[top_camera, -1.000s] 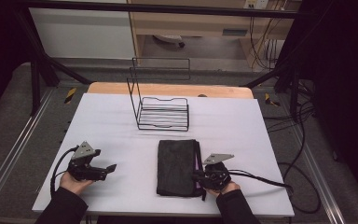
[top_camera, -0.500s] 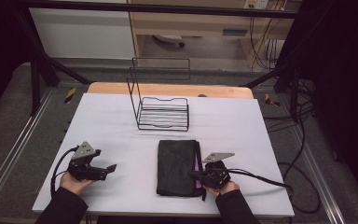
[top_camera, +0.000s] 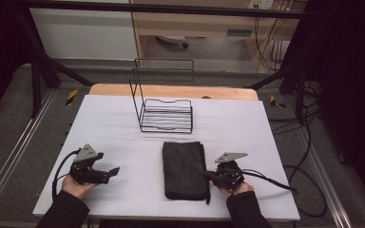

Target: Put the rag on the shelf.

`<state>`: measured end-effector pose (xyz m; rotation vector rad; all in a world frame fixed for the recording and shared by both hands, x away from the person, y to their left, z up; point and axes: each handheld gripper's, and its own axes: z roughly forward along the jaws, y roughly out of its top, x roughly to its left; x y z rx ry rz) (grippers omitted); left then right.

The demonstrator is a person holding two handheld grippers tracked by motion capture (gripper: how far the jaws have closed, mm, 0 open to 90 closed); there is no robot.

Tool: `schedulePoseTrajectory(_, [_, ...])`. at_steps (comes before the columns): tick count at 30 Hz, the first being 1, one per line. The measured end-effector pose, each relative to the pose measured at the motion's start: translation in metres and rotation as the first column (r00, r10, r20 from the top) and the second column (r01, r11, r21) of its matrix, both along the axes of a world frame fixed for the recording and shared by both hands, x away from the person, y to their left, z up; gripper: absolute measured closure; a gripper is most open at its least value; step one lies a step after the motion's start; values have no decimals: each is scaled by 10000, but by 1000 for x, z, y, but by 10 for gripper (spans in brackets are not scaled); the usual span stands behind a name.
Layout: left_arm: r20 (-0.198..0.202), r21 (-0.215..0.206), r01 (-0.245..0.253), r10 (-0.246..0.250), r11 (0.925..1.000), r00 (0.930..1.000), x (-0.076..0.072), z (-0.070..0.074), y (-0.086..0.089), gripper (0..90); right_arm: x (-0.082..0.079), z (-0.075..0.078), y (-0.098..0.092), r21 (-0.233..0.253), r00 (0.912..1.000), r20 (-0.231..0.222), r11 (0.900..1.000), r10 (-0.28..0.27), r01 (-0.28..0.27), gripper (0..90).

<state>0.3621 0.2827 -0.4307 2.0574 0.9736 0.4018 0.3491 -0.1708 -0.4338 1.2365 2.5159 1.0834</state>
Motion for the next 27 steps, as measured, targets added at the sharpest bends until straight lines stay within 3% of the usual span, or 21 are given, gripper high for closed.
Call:
schedulePoseTrajectory(3, [-95, -153, -139, 138, 9998, 9999, -2, 5, -11, 104, 1, 1, -2, 48, 9989, 432, 9998, -207, 205, 583])
schedulePoseTrajectory(6, [-187, -257, -162, 157, 9995, 9997, -4, 10, -27, 114, 6, 6, -7, 366, 9924, 1162, 9986, -414, 374, 446])
schedulePoseTrajectory(9, [-400, -506, -83, 62, 9987, 9992, -4, 14, -48, 122, 17, 5, -8, 448, 9876, 1483, 9980, -518, 456, 410])
schedulePoseTrajectory(10, [-485, -507, -70, 45, 9987, 9988, -4, 15, -56, 132, 30, 3, -7, 606, 9869, 1459, 9963, -686, 603, 428])
schedulePoseTrajectory(13, [-767, -408, 262, -292, 9988, 9966, -6, 15, -83, 148, 50, -1, -2, 968, 9880, 1340, 9932, -767, 639, 508])
schedulePoseTrajectory(14, [-857, -362, 392, -422, 9986, 9954, -7, 14, -92, 148, 50, -1, -2, 968, 9880, 1340, 9932, -767, 639, 508])
schedulePoseTrajectory(15, [-925, -330, 539, -568, 9980, 9941, -8, 14, -101, 161, 61, -4, 2, 1001, 9888, 1215, 9922, -862, 742, 531])
schedulePoseTrajectory(17, [-1089, -254, 782, -806, 9966, 9908, -9, 12, -119, 185, 68, -8, 7, 1046, 9916, 1042, 9924, -760, 651, 611])
schedulePoseTrajectory(19, [-1485, -337, 1174, -1211, 9925, 9815, -10, 6, -141, 208, 71, -13, 9, 948, 9935, 958, 9941, -612, 521, 753])
schedulePoseTrajectory(21, [-1555, -276, 1243, -1271, 9919, 9796, -10, 3, -147, 228, 70, -14, 10, 855, 9918, 1077, 9945, -689, 598, 863])
schedulePoseTrajectory(24, [-1750, -158, 1451, -1456, 9893, 9737, -12, -2, -159, 259, 68, -10, 8, 888, 9900, 1185, 9938, -768, 665, 890])
schedulePoseTrajectory(27, [-1943, -464, 1541, -1602, 9870, 9678, -15, -7, -160, 342, 65, -5, 5, 891, 9866, 1325, 9925, -952, 838, 893])
